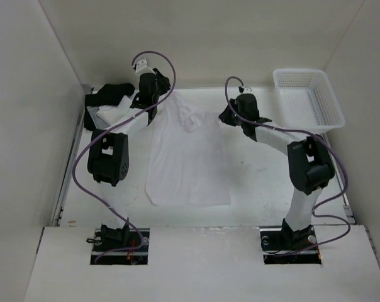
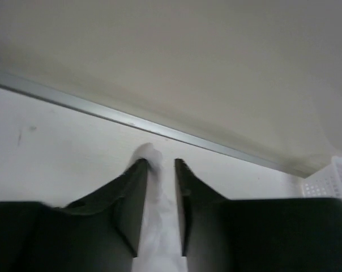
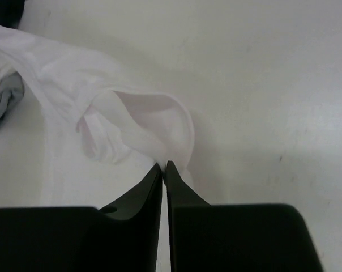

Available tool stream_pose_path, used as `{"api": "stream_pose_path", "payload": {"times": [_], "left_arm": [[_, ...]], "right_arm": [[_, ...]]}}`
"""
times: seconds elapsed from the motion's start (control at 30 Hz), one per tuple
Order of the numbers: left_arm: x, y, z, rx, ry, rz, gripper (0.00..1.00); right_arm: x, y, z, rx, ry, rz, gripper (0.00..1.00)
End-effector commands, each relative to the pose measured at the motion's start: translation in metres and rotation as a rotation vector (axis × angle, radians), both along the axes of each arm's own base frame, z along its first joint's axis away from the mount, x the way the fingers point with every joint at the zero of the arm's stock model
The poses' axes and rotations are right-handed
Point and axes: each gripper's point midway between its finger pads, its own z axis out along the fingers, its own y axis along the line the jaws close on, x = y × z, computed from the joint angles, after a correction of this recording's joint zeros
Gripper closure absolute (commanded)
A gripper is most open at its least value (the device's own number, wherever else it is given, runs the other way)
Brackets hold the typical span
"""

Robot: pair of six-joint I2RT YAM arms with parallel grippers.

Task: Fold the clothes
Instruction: Flatten the tank top out

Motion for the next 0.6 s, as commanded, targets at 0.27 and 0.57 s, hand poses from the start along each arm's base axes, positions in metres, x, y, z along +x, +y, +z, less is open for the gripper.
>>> {"api": "stream_pose_path", "payload": {"times": [0.27, 0.57], "left_arm": [[-0.121, 0.022, 0.008, -0.109, -0.044, 0.088, 0.56], [-0.292, 0.059, -0.103, 0.042, 0.292, 0.116, 0.88]], "right_arm": [[-0.005, 0.011, 0.046, 0.080, -0.135, -0.028, 0.55], [-0.174, 0.065, 0.021, 0.176, -0.076, 0.186, 0.92]]}}
